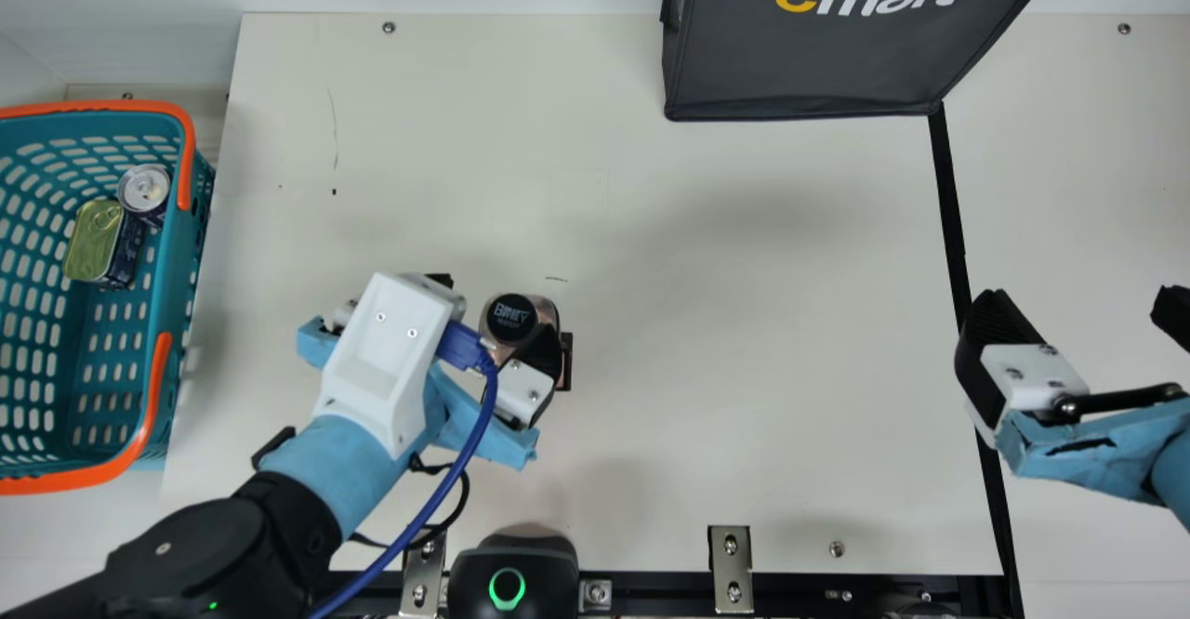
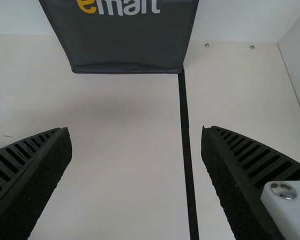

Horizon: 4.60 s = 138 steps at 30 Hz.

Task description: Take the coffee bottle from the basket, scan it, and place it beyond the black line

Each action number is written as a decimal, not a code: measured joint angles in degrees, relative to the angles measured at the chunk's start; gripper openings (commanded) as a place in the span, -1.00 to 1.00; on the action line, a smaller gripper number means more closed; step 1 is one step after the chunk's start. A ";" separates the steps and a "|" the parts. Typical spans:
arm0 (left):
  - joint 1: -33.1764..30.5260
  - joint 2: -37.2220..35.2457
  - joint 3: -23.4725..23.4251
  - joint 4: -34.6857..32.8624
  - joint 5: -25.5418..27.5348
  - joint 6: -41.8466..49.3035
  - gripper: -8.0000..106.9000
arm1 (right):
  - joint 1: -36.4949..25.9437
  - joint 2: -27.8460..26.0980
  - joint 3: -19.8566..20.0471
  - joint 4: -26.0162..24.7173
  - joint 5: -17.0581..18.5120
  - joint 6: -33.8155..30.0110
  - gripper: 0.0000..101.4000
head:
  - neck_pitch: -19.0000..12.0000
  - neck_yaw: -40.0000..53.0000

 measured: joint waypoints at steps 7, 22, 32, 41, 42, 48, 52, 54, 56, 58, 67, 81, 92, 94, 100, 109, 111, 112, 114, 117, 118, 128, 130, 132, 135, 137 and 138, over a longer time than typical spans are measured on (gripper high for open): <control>-0.73 2.28 -0.23 1.64 0.53 -3.10 0.71 | 0.00 0.00 0.00 0.00 0.00 0.00 0.79 | 0.00 0.00; -2.72 6.22 -1.03 4.58 2.38 -10.43 0.71 | 0.00 0.00 0.00 0.00 0.00 0.00 0.79 | 0.00 -0.09; -3.61 8.15 -1.64 5.09 3.17 -13.64 0.71 | 0.00 0.00 0.00 0.00 0.00 0.00 0.79 | 0.00 0.00; -2.88 9.48 -1.78 5.87 3.89 -15.97 0.71 | 0.00 0.00 0.00 0.00 0.00 0.00 0.79 | 0.00 0.00; -2.74 9.62 -1.78 5.87 3.89 -16.10 0.71 | 0.00 0.00 0.00 0.00 0.00 0.00 0.79 | 0.00 0.00; -2.30 10.12 -1.99 5.22 4.00 -16.74 0.24 | 0.00 0.00 0.00 0.00 0.00 0.00 0.79 | 0.00 0.00; -2.18 10.39 -2.29 4.25 3.89 -16.89 -0.22 | 0.00 0.00 0.00 0.00 0.00 0.00 0.79 | 0.00 0.00; -2.18 10.62 -2.44 3.80 3.89 -16.89 -0.46 | 0.00 0.00 0.00 0.00 0.00 0.00 0.79 | 0.00 0.00; -2.07 10.62 -2.48 3.50 3.89 -16.89 -0.68 | 0.00 0.00 0.00 0.00 0.00 0.00 0.79 | 0.00 0.00; -1.85 10.71 -2.57 3.05 3.89 -16.89 -0.68 | 0.00 0.00 0.00 0.00 0.00 0.00 0.79 | 0.00 0.00; 0.28 9.38 -2.11 1.30 1.75 -13.03 -0.68 | 0.00 0.00 0.00 0.00 0.00 0.00 0.79 | 0.00 0.00; 5.32 3.96 -0.14 -2.61 -4.73 1.20 -0.68 | 0.00 0.00 0.00 0.00 0.00 0.00 0.79 | 0.00 0.00; 8.34 0.52 0.48 -12.80 -8.92 18.37 -0.68 | 0.00 0.00 0.00 0.00 0.00 0.00 0.79 | 0.00 0.00; 8.76 0.00 0.48 -15.42 -9.48 21.79 -0.68 | 0.00 0.00 0.00 0.00 0.00 0.00 0.79 | 0.00 0.00; 10.34 -0.89 0.21 -23.63 -10.19 33.70 -0.68 | 0.00 0.00 0.00 0.00 0.00 0.00 0.79 | 0.00 0.00; 12.77 -1.70 -1.05 -38.48 -9.59 53.43 -0.68 | 0.00 0.00 0.00 0.00 0.00 0.00 0.79 | 0.00 0.00; 13.75 -1.82 -1.28 -42.11 -9.19 58.83 -0.68 | 0.00 0.00 0.00 0.00 0.00 0.00 0.79 | 0.00 0.00; 14.15 -1.93 -1.42 -43.50 -8.96 60.77 -0.68 | 0.00 0.00 0.00 0.00 0.00 0.00 0.79 | 0.00 -0.09; 15.38 -2.02 -1.65 -47.19 -8.34 65.76 -0.68 | 0.00 0.00 0.00 0.00 0.00 0.00 0.79 | 0.00 0.00; 17.27 -2.15 -2.01 -52.81 -7.30 72.78 -0.68 | 0.00 0.00 0.00 0.00 0.00 0.00 0.79 | 0.00 0.00; 17.98 -2.15 -2.00 -54.30 -7.07 74.81 -0.68 | 0.00 0.00 0.00 0.00 0.00 0.00 0.79 | 0.00 -0.09; 27.11 -1.01 -2.92 -73.58 -0.85 100.15 -0.68 | 0.00 0.00 0.00 0.00 0.00 0.00 0.79 | 0.00 -0.09; 29.72 -0.25 -2.98 -77.39 0.95 105.49 -0.68 | 0.00 0.00 0.00 0.00 0.00 0.00 0.79 | 0.00 0.00; 32.22 0.69 -3.12 -80.55 2.46 110.80 -0.68 | 0.00 0.00 0.00 0.00 0.00 0.00 0.79 | 0.00 0.00; 36.16 1.98 -3.12 -85.47 5.34 118.06 -0.68 | 0.00 0.00 0.00 0.00 0.00 0.00 0.79 | -0.09 0.00; 38.69 2.90 -3.23 -87.91 6.85 122.56 -0.68 | 0.00 0.00 0.00 0.00 0.00 0.00 0.79 | 0.00 0.00; 40.10 3.37 -3.20 -89.27 7.84 125.04 -0.68 | 0.00 0.00 0.00 0.00 0.00 0.00 0.79 | 0.00 0.00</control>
